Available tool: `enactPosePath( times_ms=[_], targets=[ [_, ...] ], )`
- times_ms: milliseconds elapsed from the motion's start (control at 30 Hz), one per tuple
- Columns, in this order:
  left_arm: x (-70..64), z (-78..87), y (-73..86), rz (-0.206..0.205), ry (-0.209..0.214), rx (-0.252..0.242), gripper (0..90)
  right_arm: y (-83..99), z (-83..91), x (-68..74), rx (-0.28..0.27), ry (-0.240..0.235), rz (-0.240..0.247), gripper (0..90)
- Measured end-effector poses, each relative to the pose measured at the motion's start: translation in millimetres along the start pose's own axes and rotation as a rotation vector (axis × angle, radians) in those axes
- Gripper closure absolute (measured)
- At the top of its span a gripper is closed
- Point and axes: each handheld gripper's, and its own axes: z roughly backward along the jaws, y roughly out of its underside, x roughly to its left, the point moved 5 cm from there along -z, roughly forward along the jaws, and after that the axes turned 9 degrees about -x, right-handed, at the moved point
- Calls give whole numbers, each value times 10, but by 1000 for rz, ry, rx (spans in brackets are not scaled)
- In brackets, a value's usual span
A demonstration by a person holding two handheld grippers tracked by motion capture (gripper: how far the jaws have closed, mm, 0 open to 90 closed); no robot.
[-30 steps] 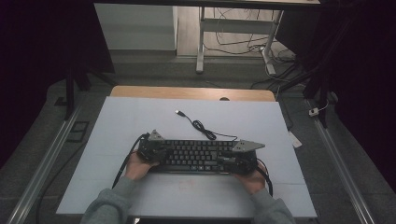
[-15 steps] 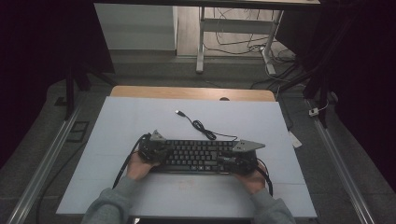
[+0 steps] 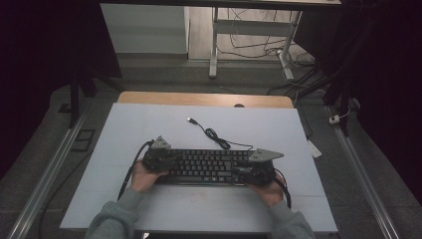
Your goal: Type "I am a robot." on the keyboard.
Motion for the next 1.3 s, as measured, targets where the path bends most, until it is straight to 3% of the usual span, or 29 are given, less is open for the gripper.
enactPosePath(
  times_ms=[200, 500, 800, 1300],
  targets=[
    [-40, 168, -13, -7, -12, -23, 553, -5, 20, -21, -1, 6, -1, 601],
    [-27, 403, 44, 5, -18, -24, 392, 0, 10, -30, 2, 5, -2, 591],
    [-6, 476, 107, 9, -21, -18, 354, 3, 18, -40, 7, 8, -3, 587],
    [-2, 456, 120, 2, -20, -5, 346, -5, 11, -31, 4, 7, -1, 587]
  ],
)
